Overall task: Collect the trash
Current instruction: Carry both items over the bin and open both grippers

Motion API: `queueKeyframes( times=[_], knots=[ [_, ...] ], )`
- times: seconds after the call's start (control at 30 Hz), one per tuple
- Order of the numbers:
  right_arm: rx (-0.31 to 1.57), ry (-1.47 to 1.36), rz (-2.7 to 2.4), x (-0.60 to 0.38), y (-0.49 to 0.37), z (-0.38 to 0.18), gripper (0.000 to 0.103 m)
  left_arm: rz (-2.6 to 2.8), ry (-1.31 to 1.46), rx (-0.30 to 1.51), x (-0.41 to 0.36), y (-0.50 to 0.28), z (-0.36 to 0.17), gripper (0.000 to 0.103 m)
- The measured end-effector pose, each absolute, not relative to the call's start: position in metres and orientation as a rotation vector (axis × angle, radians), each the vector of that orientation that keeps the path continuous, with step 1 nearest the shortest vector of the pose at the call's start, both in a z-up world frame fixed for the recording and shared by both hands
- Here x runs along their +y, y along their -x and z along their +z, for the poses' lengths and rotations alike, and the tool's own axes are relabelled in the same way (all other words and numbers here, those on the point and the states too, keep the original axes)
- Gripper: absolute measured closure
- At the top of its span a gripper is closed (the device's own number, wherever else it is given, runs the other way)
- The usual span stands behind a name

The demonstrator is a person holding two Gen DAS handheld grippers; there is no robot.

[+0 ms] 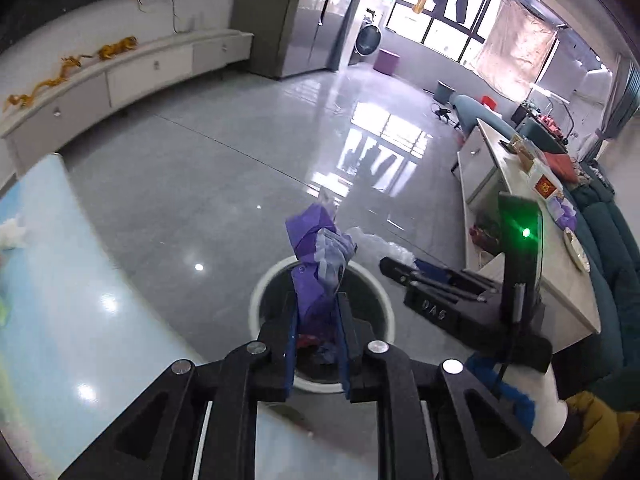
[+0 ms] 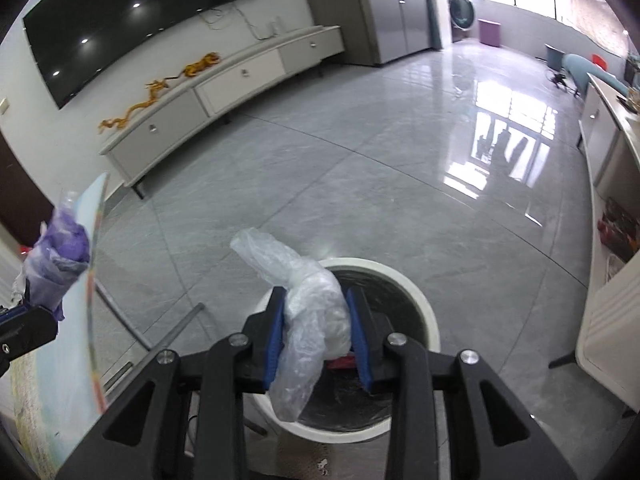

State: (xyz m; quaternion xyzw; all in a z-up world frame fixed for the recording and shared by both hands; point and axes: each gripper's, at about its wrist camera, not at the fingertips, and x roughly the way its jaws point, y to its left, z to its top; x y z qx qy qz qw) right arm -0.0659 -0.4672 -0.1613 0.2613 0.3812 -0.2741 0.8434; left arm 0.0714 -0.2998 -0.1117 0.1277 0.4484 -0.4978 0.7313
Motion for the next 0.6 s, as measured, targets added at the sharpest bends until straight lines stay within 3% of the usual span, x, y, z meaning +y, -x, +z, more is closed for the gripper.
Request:
queueKeyframes(
  times=[0.03, 0.07, 0.13, 0.43, 0.6],
  knots=[
    [0.81, -0.557, -0.594, -0.471, 0.068, -0.165, 0.073, -1.111, -0.264, 1.007, -0.309, -0.074, -0.116, 0.067],
    [0.814, -0.565, -0.609, -0.476, 0.069, -0.168, 0.073, -1.112, -0.249, 1.015, -0.313, -0.078, -0.119, 0.044],
    [0.82, -0.564, -0.643, -0.482, 0.071, -0.172, 0.072, -1.112, -0.22, 1.016, -0.32, -0.083, -0.124, 0.027],
    [0.808, -0.537, -0.658, -0.478, 0.068, -0.162, 0.067, -1.089, -0.247, 0.935, -0.299, -0.081, -0.109, 0.027],
    [0.741, -0.511, -0.591, -0.457, 0.058, -0.126, 0.067, -1.011, -0.242, 0.831, -0.257, -0.084, -0.067, 0.027]
  ],
)
